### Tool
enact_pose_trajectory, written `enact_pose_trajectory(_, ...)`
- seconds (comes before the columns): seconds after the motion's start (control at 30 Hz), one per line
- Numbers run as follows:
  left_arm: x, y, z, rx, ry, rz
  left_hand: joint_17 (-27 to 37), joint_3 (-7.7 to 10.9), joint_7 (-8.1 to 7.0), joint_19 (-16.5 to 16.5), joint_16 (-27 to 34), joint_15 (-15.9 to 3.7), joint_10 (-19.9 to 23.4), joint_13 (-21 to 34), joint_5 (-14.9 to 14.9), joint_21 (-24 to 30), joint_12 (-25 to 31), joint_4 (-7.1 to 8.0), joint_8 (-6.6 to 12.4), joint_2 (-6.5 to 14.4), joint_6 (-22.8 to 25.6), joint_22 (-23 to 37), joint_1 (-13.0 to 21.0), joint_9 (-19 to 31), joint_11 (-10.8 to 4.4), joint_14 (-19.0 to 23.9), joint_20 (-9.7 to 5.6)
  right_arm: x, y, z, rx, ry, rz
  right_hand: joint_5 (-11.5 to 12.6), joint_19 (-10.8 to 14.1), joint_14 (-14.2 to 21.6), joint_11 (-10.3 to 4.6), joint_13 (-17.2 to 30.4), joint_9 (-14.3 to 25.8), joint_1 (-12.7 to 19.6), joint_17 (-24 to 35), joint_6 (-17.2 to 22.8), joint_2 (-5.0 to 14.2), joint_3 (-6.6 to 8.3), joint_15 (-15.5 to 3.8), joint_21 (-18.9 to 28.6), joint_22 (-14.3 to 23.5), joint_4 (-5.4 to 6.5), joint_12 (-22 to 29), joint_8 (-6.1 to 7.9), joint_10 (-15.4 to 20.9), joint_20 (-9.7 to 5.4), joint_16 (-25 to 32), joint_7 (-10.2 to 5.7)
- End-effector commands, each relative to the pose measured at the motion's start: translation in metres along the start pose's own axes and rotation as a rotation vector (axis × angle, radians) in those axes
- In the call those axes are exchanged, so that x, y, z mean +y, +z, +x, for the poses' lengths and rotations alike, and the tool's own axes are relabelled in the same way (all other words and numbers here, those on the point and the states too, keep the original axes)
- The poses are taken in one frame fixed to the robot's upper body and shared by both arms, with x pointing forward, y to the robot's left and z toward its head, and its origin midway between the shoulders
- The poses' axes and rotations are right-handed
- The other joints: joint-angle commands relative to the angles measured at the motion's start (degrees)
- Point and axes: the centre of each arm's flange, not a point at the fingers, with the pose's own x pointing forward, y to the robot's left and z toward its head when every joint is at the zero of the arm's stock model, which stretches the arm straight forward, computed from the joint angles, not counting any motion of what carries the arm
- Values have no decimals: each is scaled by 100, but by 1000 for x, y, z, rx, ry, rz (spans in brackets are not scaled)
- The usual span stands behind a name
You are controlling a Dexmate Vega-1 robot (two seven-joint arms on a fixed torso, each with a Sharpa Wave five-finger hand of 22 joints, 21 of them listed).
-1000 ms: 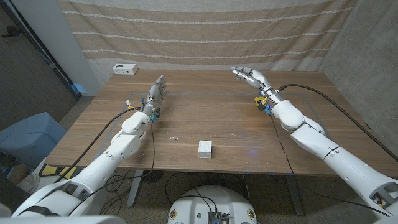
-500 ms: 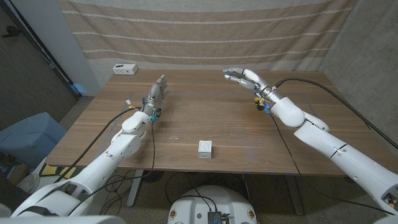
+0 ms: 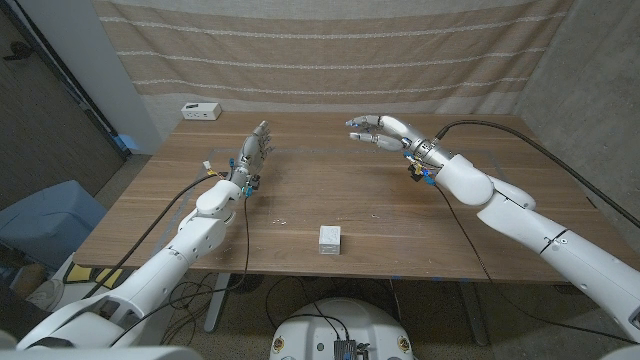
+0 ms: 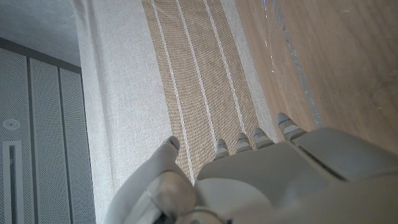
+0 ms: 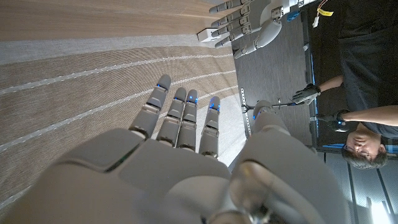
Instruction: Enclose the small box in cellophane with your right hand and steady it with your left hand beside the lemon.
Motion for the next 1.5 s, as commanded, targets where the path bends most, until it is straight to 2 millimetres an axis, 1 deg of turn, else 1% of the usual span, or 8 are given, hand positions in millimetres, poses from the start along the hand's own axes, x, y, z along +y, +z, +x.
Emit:
enact_pose_trajectory(0.03,-5,2,-10,-5,6,3,22,7,-25,5,16,3,-51,10,-30,-26,24,-22,1,-51,29,30,-9,17,41,15,-9,10,18,-4,-49,74,-52,-34,33,15,-28,15,8,87,23,31,-1,32,-8,-6,29,-53,-41,-35,7,11,-23,-16)
enact_pose_trajectory(0.13,-6,2,-14,-9,8,3,22,7,-29,7,13,1,-47,10,-30,-29,22,-25,1,-51,32,30,-10,17,-8,13,-4,15,22,-6,-56,87,-51,-41,35,11,-26,15,8,98,24,27,-11,44,-14,-11,29,-64,-55,-50,0,7,-34,-30)
enact_pose_trajectory(0.23,-7,3,-17,-15,10,3,22,6,-28,11,13,-6,-34,9,-30,-32,24,-29,0,-52,35,31,-10,17,48,18,-2,21,24,-8,-60,100,-56,-45,36,7,-18,15,8,102,26,24,-16,53,-22,-14,29,-69,-60,-60,9,6,-42,-31)
enact_pose_trajectory(0.8,-10,6,-31,-30,-2,5,22,3,-22,26,10,-5,-17,6,-30,-45,15,-44,1,-52,55,32,-12,17,23,34,2,46,51,-23,-72,172,-124,-67,39,10,-25,18,11,113,35,31,-27,93,-32,-30,31,-80,-94,-98,15,-8,-68,-32)
enact_pose_trajectory(1.0,-9,7,-33,-32,-13,9,21,3,-19,28,8,-3,-2,6,-30,-51,15,-50,3,-51,69,33,-13,17,65,37,5,54,58,-29,-58,184,-139,-79,39,10,-26,19,12,83,43,39,-42,86,-38,-34,32,-64,-105,-108,16,-7,-72,-27)
enact_pose_trajectory(1.13,-9,8,-33,-33,-24,10,21,3,-19,33,6,2,5,5,-30,-54,15,-53,2,-51,69,33,-13,17,21,37,4,60,63,-33,-52,190,-171,-90,34,3,-40,20,12,49,49,32,-60,73,-39,-40,32,-49,-117,-121,6,-12,-78,-31)
enact_pose_trajectory(1.27,-9,8,-31,-35,-37,11,21,3,-16,31,5,2,10,5,-30,-59,14,-56,1,-51,72,33,-13,17,53,39,4,65,67,-38,-38,192,-212,-108,37,3,-74,23,14,-14,60,-95,-95,54,-61,-47,33,-24,-161,-190,-55,-5,-87,-115)
enact_pose_trajectory(1.5,-11,8,-30,-34,-54,13,21,1,-13,37,3,3,3,4,-30,-64,5,-61,-2,-50,72,34,-15,17,18,39,2,73,71,-47,-21,206,-219,-121,25,-33,-74,25,17,-72,66,-191,-152,28,-82,-61,34,-12,-205,-239,-121,2,-113,-128)
